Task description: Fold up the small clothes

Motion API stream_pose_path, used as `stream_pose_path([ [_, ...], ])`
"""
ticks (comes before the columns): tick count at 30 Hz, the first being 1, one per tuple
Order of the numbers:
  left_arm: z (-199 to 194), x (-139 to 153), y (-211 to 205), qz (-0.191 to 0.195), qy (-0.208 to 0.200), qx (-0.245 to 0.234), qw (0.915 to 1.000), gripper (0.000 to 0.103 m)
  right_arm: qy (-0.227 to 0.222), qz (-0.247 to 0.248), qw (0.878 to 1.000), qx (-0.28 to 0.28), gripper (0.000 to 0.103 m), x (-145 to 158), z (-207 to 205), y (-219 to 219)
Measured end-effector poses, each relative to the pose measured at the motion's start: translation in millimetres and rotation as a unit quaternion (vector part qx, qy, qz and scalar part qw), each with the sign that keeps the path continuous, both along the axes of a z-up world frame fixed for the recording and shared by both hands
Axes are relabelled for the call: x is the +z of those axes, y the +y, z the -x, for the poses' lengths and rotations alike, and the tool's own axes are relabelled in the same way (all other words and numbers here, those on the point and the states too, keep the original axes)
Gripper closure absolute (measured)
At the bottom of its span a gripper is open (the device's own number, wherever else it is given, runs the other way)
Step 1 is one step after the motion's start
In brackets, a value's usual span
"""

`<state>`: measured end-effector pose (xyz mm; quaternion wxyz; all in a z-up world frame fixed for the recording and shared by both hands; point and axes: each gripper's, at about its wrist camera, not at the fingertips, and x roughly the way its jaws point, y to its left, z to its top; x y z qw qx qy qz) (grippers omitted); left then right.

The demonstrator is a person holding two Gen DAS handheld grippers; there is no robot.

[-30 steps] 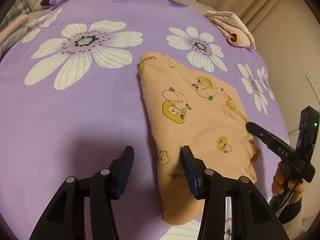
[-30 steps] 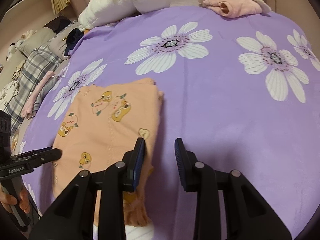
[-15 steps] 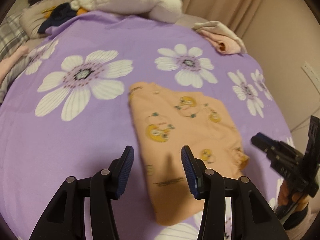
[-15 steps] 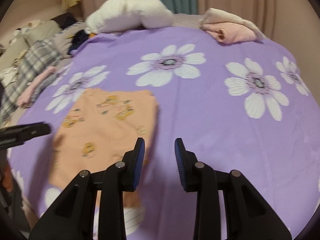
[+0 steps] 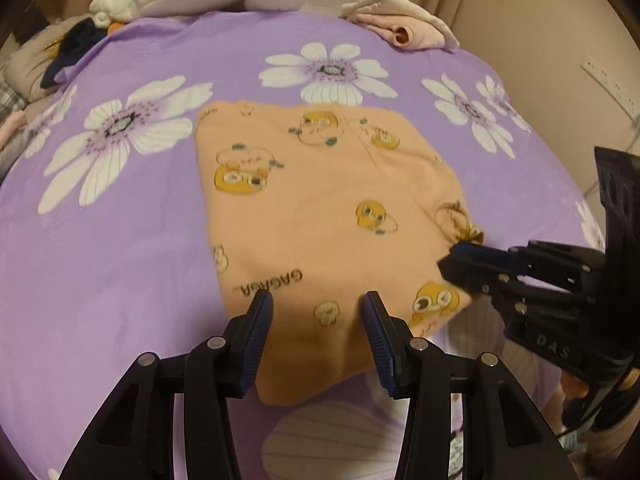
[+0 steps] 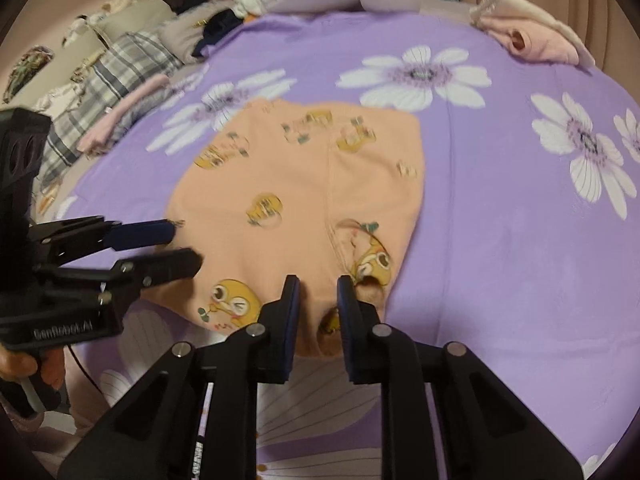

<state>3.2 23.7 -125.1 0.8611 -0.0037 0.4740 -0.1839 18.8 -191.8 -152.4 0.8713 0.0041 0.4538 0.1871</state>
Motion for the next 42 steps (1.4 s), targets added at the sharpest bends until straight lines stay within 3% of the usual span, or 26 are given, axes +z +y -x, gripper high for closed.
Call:
stream_pose_path([
  [10, 14, 3, 16, 0.0, 0.002, 0.012, 0.9999, 0.056, 0.006, 0.003, 1.0, -0.002, 0.086, -1, 8, -4],
  [14, 15, -5, 31, 0.013, 0.026, 0.035, 0.999, 0.056, 0.018, -0.007, 1.0, -0.007, 0.087, -4, 8, -12],
  [18, 19, 8, 41, 0.011, 0.016, 0.055, 0.9983, 0.056, 0.017, -0.011, 1.0, -0.016, 0.083, 4, 12, -19],
  [20, 19, 17, 43, 0.014, 0.011, 0.058, 0.9982, 0.056, 0.012, -0.011, 1.0, -0.024, 0.073, 12, 15, -22],
  [22, 18, 27, 42, 0.011, 0.008, 0.062, 0.998, 0.044, 0.003, -0.008, 0.999, -0.034, 0.056, 23, 17, -25],
  [23, 18, 32, 40, 0.01, 0.004, 0.064, 0.9979, 0.03, 0.0, -0.009, 0.999, -0.04, 0.044, 28, 18, -26],
  [24, 18, 38, 39, 0.011, -0.001, 0.065, 0.9978, 0.021, -0.003, -0.013, 0.999, -0.043, 0.04, 34, 19, -28],
  [27, 19, 53, 33, 0.003, -0.008, 0.071, 0.9974, 0.012, -0.016, -0.021, 0.998, -0.049, 0.029, 52, 25, -28],
  [29, 19, 58, 32, -0.001, -0.007, 0.078, 0.997, 0.008, -0.021, -0.026, 0.998, -0.05, 0.015, 63, 27, -28],
  [35, 23, 72, 29, -0.05, 0.004, 0.105, 0.9933, 0.007, -0.035, -0.014, 0.998, -0.054, 0.001, 87, 42, -26],
  [42, 40, 99, 26, -0.054, 0.007, 0.098, 0.9937, 0.003, -0.057, 0.013, 0.997, -0.055, 0.0, 120, 59, -21],
])
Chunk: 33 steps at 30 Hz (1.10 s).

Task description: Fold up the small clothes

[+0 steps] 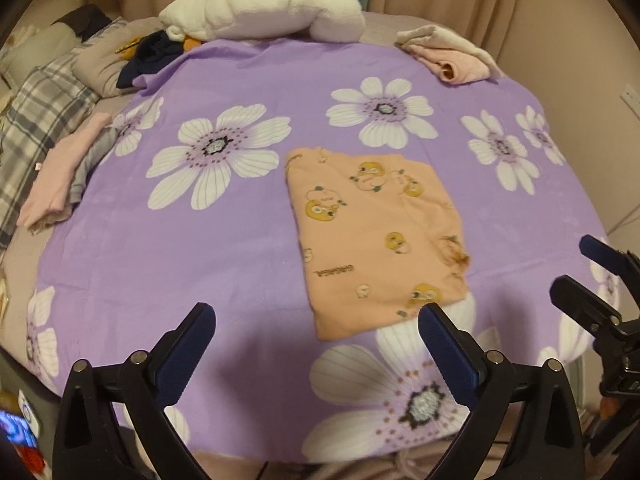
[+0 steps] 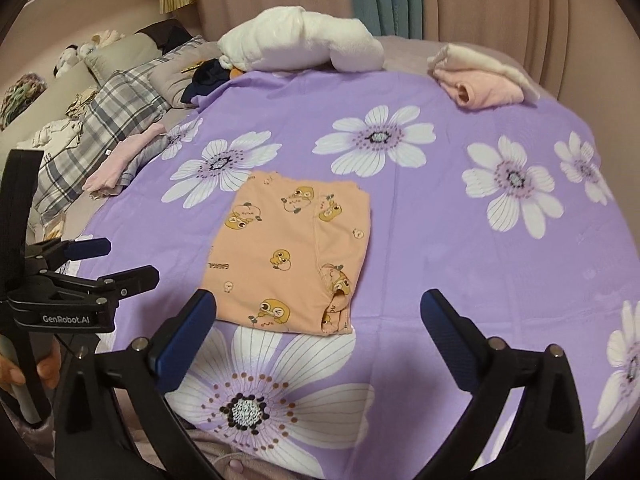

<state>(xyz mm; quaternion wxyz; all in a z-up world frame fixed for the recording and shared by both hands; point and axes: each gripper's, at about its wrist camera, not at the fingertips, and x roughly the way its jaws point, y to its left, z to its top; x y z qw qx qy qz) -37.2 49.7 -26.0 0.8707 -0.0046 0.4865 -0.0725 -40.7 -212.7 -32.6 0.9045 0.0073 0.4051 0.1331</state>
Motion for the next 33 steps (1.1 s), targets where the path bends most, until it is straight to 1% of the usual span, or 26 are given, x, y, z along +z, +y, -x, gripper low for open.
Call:
stream_pose_path([
  [2, 3, 5, -2, -0.002, 0.004, -0.001, 1.0, 0.003, -0.002, -0.001, 1.0, -0.002, 0.0, 8, 5, 0],
  [4, 4, 5, -6, -0.01, 0.006, -0.002, 0.9999, 0.003, 0.013, -0.003, 1.0, -0.003, 0.0, 9, 6, 0],
  [7, 6, -1, -12, -0.021, 0.018, -0.003, 0.9996, 0.003, 0.045, -0.004, 0.999, -0.011, 0.0, -3, 3, 0],
  [11, 12, 0, -13, -0.036, 0.023, -0.003, 0.9991, 0.003, 0.068, 0.004, 0.998, -0.009, 0.0, -13, 7, 4],
  [15, 17, 6, -12, -0.038, 0.017, 0.001, 0.9991, 0.003, 0.057, 0.019, 0.998, -0.009, 0.0, -9, 11, 6],
  [24, 23, 14, -14, -0.057, 0.003, -0.003, 0.9984, 0.003, 0.048, 0.022, 0.999, -0.008, 0.0, -4, 12, 6],
  [33, 23, 13, -16, -0.054, 0.008, -0.007, 0.9985, 0.003, 0.05, 0.02, 0.999, -0.009, 0.0, -5, 12, 5],
])
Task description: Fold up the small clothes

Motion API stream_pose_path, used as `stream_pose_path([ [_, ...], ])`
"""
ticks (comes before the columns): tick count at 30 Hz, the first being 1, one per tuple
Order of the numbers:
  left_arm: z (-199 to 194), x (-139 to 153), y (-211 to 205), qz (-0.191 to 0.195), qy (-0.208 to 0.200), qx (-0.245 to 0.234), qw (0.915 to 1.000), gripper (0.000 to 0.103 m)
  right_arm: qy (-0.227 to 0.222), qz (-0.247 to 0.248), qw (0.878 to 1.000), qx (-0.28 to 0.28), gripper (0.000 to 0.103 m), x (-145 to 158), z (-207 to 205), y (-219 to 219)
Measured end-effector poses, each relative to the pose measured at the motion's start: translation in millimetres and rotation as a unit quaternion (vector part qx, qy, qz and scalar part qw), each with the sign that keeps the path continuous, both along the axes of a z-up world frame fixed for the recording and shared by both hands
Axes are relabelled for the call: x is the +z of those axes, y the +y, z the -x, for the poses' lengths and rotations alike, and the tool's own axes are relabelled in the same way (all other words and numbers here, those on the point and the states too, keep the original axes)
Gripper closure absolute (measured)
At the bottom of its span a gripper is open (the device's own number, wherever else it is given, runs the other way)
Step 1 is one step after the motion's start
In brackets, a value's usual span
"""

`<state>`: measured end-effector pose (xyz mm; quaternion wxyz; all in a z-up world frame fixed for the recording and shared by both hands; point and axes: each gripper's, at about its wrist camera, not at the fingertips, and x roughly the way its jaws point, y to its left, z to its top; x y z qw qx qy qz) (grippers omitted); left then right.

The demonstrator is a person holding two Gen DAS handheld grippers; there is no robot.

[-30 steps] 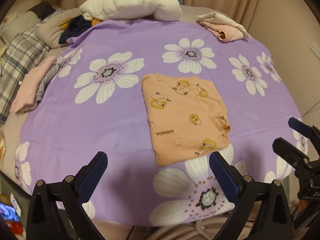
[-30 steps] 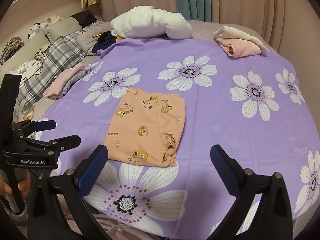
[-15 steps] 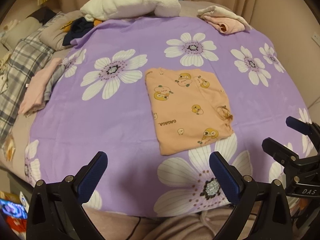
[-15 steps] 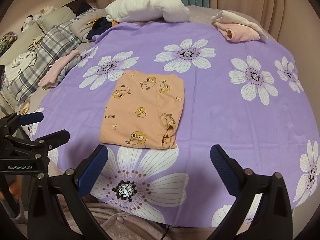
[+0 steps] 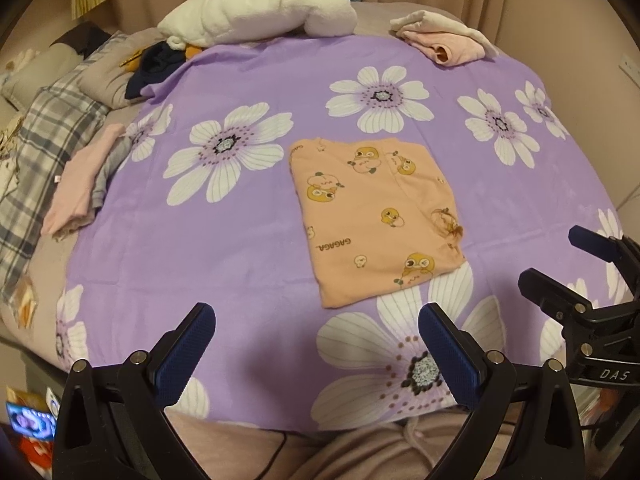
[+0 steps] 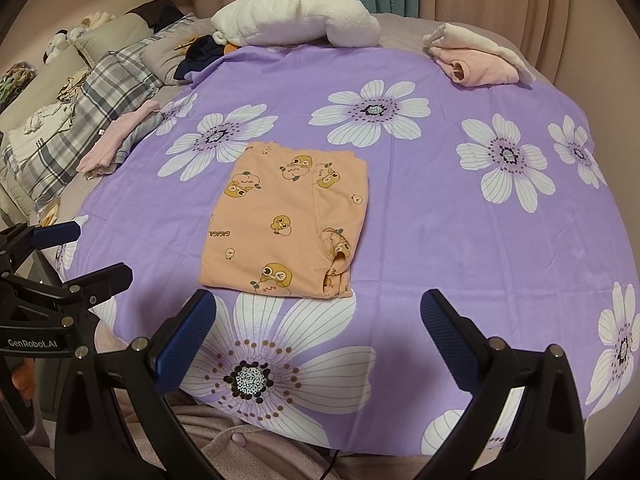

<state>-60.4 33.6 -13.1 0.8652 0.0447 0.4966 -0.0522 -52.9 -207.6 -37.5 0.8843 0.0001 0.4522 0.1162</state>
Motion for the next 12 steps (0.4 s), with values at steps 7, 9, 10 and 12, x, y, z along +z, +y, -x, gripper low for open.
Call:
stream_pose_path([
  [7, -0.7, -0.2, -0.3, -0.003, 0.0, 0.0, 1.0, 0.003, 0.0, 0.001, 1.0, -0.001, 0.0, -0.9, 0.1, -0.4],
  [9, -1.0, -0.9, -0.9, -0.003, 0.002, 0.001, 1.0, 0.003, 0.0, -0.001, 1.0, 0.0, 0.0, -1.7, -0.1, -0.8],
  [10, -0.8, -1.2, -1.3, -0.003, 0.003, 0.001, 1.0, 0.003, -0.001, -0.001, 1.0, 0.0, 0.0, -2.3, 0.1, -0.8],
  [12, -0.5, -1.8, -2.3, -0.003, 0.004, 0.001, 1.0, 0.003, -0.001, -0.001, 1.0, -0.001, 0.0, -3.3, 0.2, -0.9],
])
